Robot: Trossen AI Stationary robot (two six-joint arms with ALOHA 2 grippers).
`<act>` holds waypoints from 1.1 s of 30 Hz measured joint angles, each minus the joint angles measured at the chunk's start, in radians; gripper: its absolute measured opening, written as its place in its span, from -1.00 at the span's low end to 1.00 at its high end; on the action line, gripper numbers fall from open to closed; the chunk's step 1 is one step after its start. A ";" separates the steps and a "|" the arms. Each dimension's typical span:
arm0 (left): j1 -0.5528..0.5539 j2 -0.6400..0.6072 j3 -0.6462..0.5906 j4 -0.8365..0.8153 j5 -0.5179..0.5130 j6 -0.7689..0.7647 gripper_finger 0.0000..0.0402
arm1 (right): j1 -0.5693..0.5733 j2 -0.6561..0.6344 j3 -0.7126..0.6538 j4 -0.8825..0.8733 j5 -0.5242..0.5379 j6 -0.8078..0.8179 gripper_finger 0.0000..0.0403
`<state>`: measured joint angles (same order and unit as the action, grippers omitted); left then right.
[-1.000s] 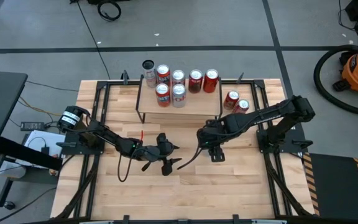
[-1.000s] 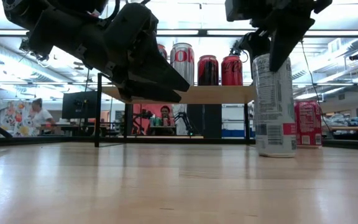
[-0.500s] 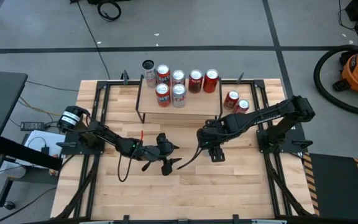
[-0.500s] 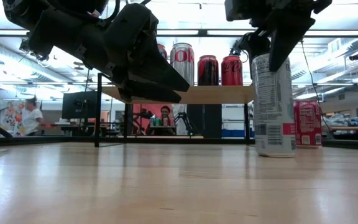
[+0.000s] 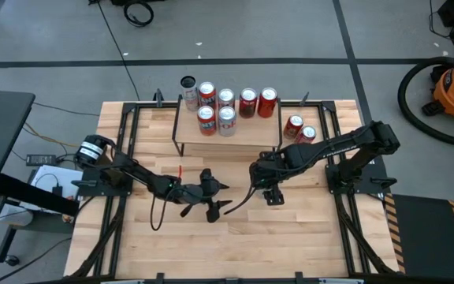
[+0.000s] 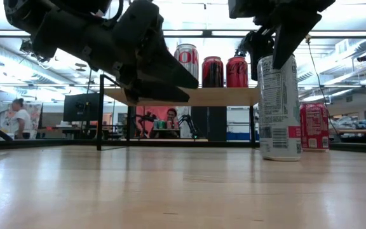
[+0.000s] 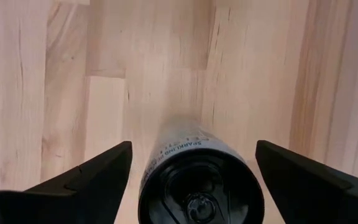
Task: Place canned beverage on shelf
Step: Move the white soda can to the middle right of the table
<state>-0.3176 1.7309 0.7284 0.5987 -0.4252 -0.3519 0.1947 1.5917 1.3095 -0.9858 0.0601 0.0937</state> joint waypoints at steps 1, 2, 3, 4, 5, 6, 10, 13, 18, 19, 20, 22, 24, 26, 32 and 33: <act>0.000 0.006 0.000 0.006 0.000 0.003 0.37 | 0.000 0.000 0.003 -0.005 0.000 0.000 0.75; 0.000 0.015 0.000 0.020 -0.001 0.005 0.37 | 0.000 0.000 0.011 -0.016 0.002 0.000 0.75; 0.000 0.023 0.000 0.032 0.000 0.005 0.37 | 0.000 0.000 0.020 -0.023 0.005 0.001 0.75; 0.000 0.030 0.000 0.034 -0.001 0.005 0.37 | 0.000 0.000 0.035 -0.026 0.007 0.004 0.75; 0.000 0.035 0.000 0.036 -0.001 0.005 0.37 | 0.001 0.000 0.051 -0.033 0.008 0.008 0.75; 0.001 0.039 0.000 0.037 -0.001 0.005 0.37 | 0.001 0.000 0.067 -0.046 0.010 0.012 0.75; 0.002 0.040 0.000 0.046 -0.001 0.006 0.37 | 0.010 0.000 0.123 -0.080 0.065 0.014 0.75; 0.002 0.040 0.000 0.048 -0.001 0.006 0.37 | 0.019 0.000 0.150 -0.121 0.115 0.009 0.75; 0.002 0.040 0.000 0.046 -0.001 0.007 0.37 | 0.031 -0.011 0.182 -0.173 0.183 0.008 0.75; 0.002 0.040 0.000 0.045 -0.001 0.007 0.37 | 0.031 -0.022 0.182 -0.174 0.185 0.008 0.75; 0.002 0.040 0.000 0.045 -0.001 0.007 0.37 | 0.031 -0.031 0.182 -0.181 0.185 0.010 0.75; 0.001 0.040 0.000 0.037 -0.001 0.007 0.37 | 0.031 -0.054 0.182 -0.200 0.195 0.025 0.75; 0.000 0.040 0.000 0.031 -0.001 0.007 0.37 | 0.031 -0.081 0.182 -0.208 0.216 0.045 0.75; 0.000 0.040 0.000 0.034 -0.001 0.007 0.37 | 0.031 -0.111 0.182 -0.219 0.228 0.066 0.75; 0.000 0.040 0.000 0.033 -0.001 0.007 0.37 | 0.058 -0.188 0.171 -0.260 0.261 0.168 0.75; 0.000 0.040 0.000 0.033 -0.001 0.007 0.37 | 0.070 -0.204 0.155 -0.263 0.277 0.187 0.75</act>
<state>-0.3180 1.7706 0.7284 0.6319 -0.4259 -0.3447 0.2648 1.3875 1.4649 -1.2485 0.3366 0.2810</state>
